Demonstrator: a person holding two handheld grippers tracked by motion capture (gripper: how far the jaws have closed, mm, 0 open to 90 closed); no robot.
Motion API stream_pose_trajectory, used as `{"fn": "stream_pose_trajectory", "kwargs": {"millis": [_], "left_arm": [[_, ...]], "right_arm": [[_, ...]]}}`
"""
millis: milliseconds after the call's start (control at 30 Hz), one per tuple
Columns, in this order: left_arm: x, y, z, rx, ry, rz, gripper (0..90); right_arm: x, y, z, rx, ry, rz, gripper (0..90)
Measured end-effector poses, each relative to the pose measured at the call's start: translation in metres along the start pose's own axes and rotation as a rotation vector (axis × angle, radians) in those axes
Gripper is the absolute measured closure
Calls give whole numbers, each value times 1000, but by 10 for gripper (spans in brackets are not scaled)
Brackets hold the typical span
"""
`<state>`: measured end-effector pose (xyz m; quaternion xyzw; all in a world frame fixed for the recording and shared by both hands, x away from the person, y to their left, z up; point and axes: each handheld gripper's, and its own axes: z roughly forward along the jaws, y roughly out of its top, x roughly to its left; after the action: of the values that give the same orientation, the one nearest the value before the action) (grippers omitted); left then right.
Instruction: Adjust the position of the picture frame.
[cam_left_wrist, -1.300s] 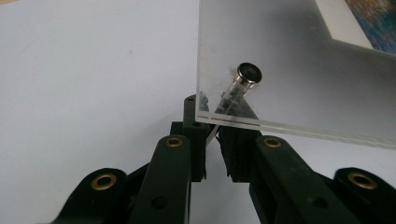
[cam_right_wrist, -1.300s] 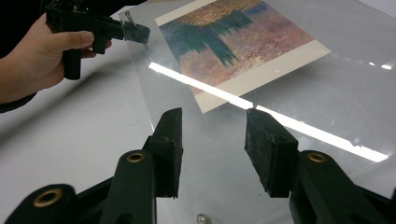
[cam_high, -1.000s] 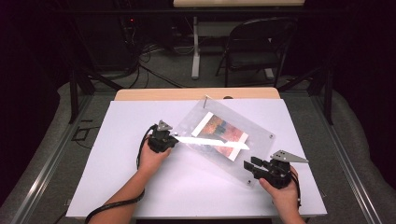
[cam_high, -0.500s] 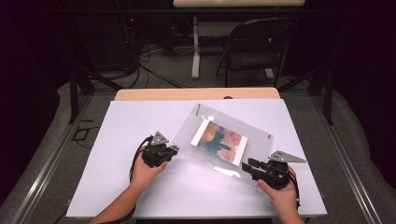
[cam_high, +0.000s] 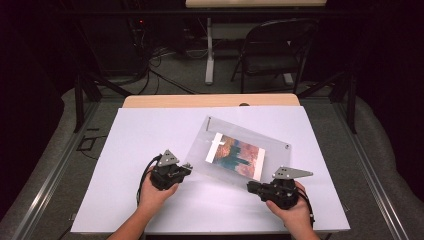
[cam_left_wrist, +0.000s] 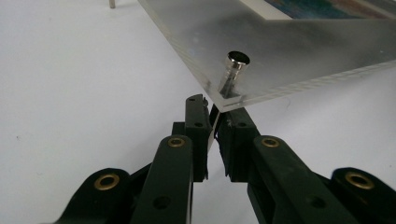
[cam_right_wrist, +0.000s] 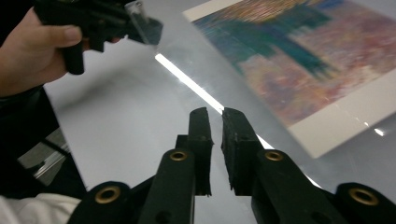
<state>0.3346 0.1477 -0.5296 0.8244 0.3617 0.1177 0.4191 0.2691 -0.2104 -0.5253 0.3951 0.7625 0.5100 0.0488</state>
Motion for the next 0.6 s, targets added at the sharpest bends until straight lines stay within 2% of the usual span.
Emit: {"fn": "stream_pose_trajectory", "kwargs": {"millis": [133,233,300,400,533,600], "left_arm": [[3,3,0,-20,1,-11,825],[7,5,0,-29,-2,-16,825],[7,6,0,-34,-5,-20,825],[8,7,-1,-41,-10,-20,826],[9,7,-2,-44,-21,-23,826],[8,7,-3,-44,-21,-19,826]], "right_arm": [[9,-1,6,55,43,-19,882],[13,-2,10,101,18,-48,888],[12,-4,13,140,7,-48,895],[9,-7,17,196,-26,-36,900],[3,-7,15,195,-63,-1,900],[-1,-7,14,191,-35,27,900]]}}
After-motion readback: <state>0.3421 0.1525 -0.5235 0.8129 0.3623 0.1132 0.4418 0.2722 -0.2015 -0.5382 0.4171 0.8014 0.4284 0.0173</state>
